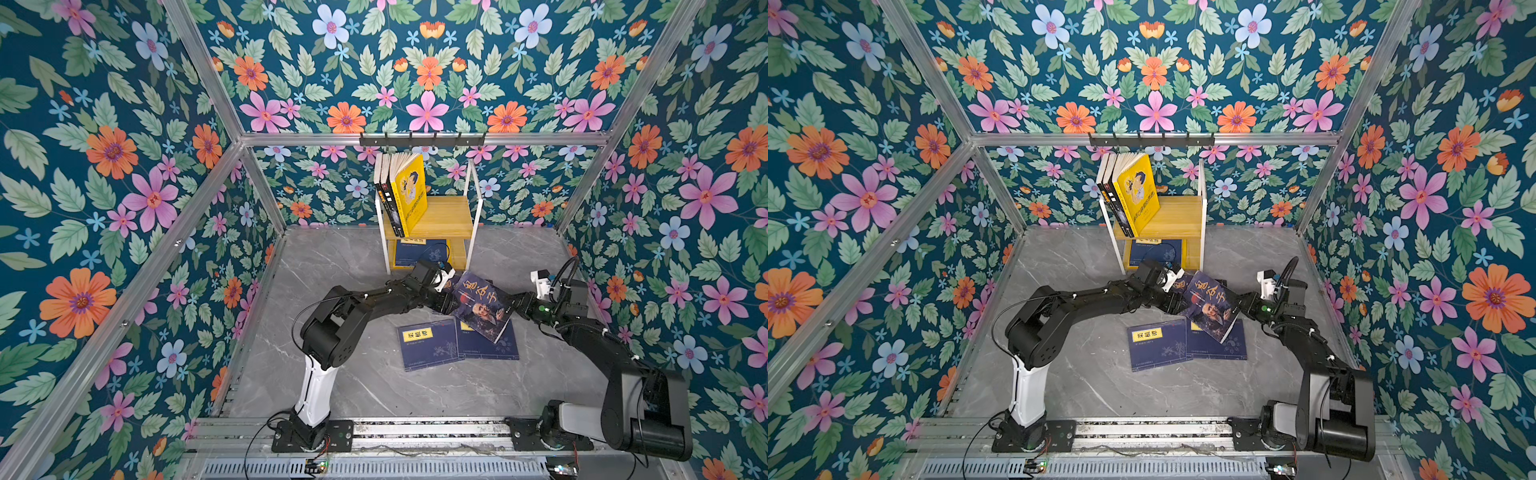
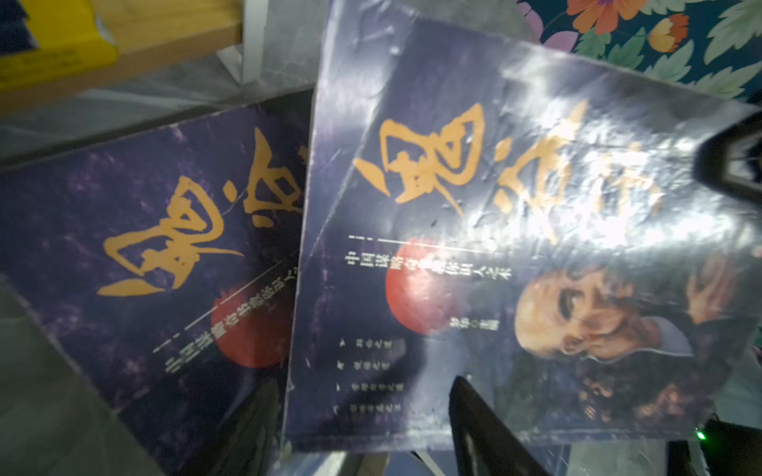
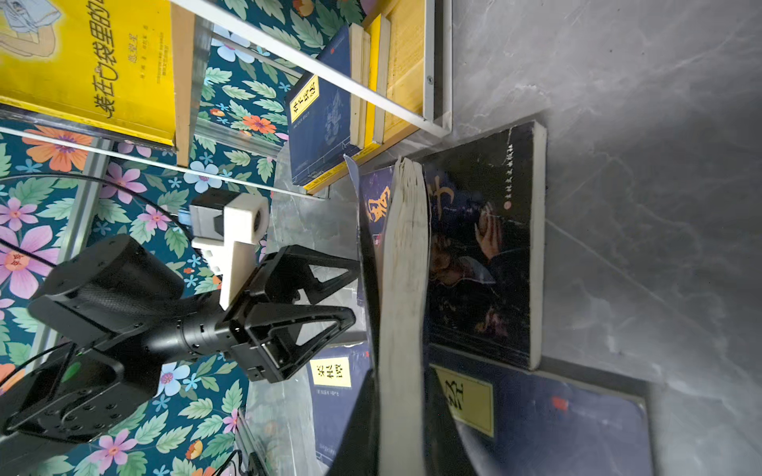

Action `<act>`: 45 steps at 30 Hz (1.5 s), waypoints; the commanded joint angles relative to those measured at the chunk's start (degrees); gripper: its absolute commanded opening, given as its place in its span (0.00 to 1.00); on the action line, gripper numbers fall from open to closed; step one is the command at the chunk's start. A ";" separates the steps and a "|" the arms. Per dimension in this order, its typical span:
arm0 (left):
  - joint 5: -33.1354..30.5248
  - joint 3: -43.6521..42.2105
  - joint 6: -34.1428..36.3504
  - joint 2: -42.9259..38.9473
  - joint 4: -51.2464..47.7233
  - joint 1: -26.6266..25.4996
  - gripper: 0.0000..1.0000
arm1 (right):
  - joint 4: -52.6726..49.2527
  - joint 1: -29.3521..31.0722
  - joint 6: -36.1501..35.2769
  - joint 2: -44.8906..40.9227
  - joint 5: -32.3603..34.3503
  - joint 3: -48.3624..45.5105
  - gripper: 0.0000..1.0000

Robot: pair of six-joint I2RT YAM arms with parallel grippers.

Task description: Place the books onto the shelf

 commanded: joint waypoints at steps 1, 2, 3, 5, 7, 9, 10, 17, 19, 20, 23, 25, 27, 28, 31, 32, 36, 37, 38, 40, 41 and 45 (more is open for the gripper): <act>1.29 -1.37 4.79 -3.91 -2.69 0.38 0.75 | -4.59 0.09 -3.54 -3.32 -2.06 0.96 0.09; 1.78 -1.89 5.47 -5.16 -3.23 0.47 0.76 | -5.27 0.09 -3.66 -4.48 -1.94 0.85 0.09; 2.10 -2.17 6.02 -6.27 -3.79 0.56 0.78 | -5.81 0.09 -3.61 -5.49 -1.96 0.83 0.09; 3.41 -3.87 8.32 -9.04 -4.13 0.64 0.83 | -8.03 0.17 -3.93 -7.42 -2.60 1.38 0.09; 4.86 -3.59 11.67 -10.67 -6.98 0.69 0.88 | -9.12 0.58 -3.42 -9.52 -3.27 1.93 0.10; 5.60 -2.49 14.01 -11.91 -10.06 0.94 0.91 | -5.93 0.94 -0.91 -11.48 -5.86 0.90 0.10; 5.99 -1.95 14.44 -12.51 -11.00 1.29 0.92 | -5.56 1.02 -0.19 -12.12 -6.97 0.98 0.10; 14.29 -1.07 12.83 -16.21 -11.50 7.74 0.95 | -6.75 3.36 -0.42 -12.98 -13.76 4.34 0.09; 18.35 -1.89 11.26 -17.45 -10.02 10.17 0.95 | -3.86 3.68 1.54 -12.91 -16.31 4.56 0.08; 19.75 -2.13 10.82 -17.96 -9.54 11.11 0.95 | -3.06 3.69 2.50 -12.90 -17.30 4.89 0.08; 24.25 -2.77 11.09 -19.04 -8.85 12.89 0.95 | -1.05 3.78 4.01 -13.37 -19.96 5.95 0.07; 26.32 -3.34 11.47 -19.89 -8.67 13.34 0.95 | 1.79 3.78 5.47 -13.60 -22.30 6.10 0.06; 28.55 -3.96 10.86 -20.71 -7.64 13.94 0.95 | 2.33 4.07 5.63 -13.10 -24.61 6.97 0.06; 29.95 -4.31 10.35 -21.02 -7.03 14.40 0.95 | 1.63 4.13 5.00 -12.83 -25.30 7.65 0.06; 32.20 -5.55 8.18 -21.47 -4.23 15.71 0.95 | 0.68 5.38 3.67 -12.25 -26.69 9.13 0.05; 32.17 -5.80 7.68 -21.46 -3.63 15.76 0.95 | 1.00 5.87 3.67 -11.99 -27.20 9.50 0.05; 33.49 -6.75 7.46 -21.44 -2.65 15.76 0.96 | -0.31 8.20 2.28 -9.74 -29.08 12.66 0.05; 34.37 -6.87 7.31 -21.26 -2.43 15.76 0.96 | -0.69 8.84 1.82 -9.20 -28.72 13.47 0.05; 35.29 -6.94 6.93 -21.17 -1.93 15.76 0.96 | -0.64 9.40 1.65 -8.75 -28.30 13.87 0.05; 37.30 -7.58 4.92 -20.90 0.32 15.60 0.93 | 0.97 10.58 1.97 -7.59 -27.75 14.47 0.05; 37.86 -7.87 4.11 -20.90 1.36 15.58 0.91 | 1.33 10.98 1.91 -6.96 -27.63 14.70 0.05; 39.43 -7.67 3.48 -21.22 1.60 15.74 0.75 | 1.58 11.09 1.69 -4.86 -25.72 15.98 0.05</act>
